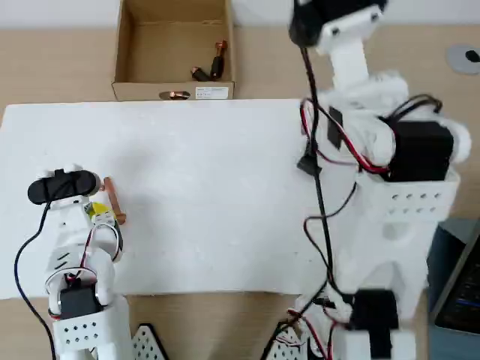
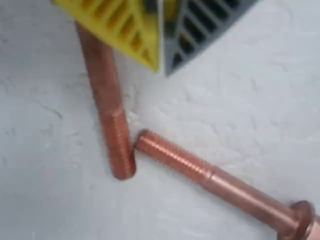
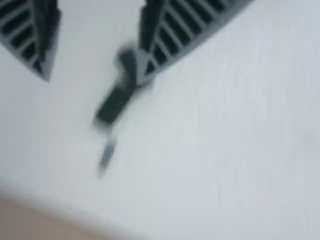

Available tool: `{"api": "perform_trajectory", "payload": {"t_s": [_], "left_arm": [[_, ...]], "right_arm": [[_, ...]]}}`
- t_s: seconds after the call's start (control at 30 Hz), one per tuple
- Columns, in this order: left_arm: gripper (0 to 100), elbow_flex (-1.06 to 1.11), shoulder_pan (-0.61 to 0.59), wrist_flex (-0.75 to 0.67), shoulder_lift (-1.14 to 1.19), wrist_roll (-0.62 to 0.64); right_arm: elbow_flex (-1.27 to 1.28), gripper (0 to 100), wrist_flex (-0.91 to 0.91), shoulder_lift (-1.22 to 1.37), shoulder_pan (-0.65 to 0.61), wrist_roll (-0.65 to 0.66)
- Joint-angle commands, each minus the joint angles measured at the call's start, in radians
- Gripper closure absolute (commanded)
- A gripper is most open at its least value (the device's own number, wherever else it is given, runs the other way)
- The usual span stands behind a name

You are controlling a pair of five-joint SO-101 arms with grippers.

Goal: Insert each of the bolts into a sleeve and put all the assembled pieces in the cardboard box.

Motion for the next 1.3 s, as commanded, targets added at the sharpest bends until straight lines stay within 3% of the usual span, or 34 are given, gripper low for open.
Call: {"api": "perform_trajectory", "payload": {"t_s": [0.0,0.23,0.7,1.03,1.27], "left_arm": [[100,0.012,-0.003,0.005,-0.007,-0.003],[100,0.012,-0.003,0.005,-0.007,-0.003],[100,0.012,-0.005,0.005,-0.007,0.0],[100,0.012,-0.005,0.005,-0.007,0.002],[100,0.012,-0.005,0.005,-0.007,0.002]], "right_arm": [[0.257,86.4,0.012,-0.12,0.039,-0.012],[0.622,86.2,-0.095,-0.171,0.076,0.011],[0.951,86.3,-0.408,-0.17,0.076,0.486],[0.967,86.0,-0.471,-0.101,0.07,0.684],[0.835,82.9,-0.47,0.085,0.07,0.706]]}}
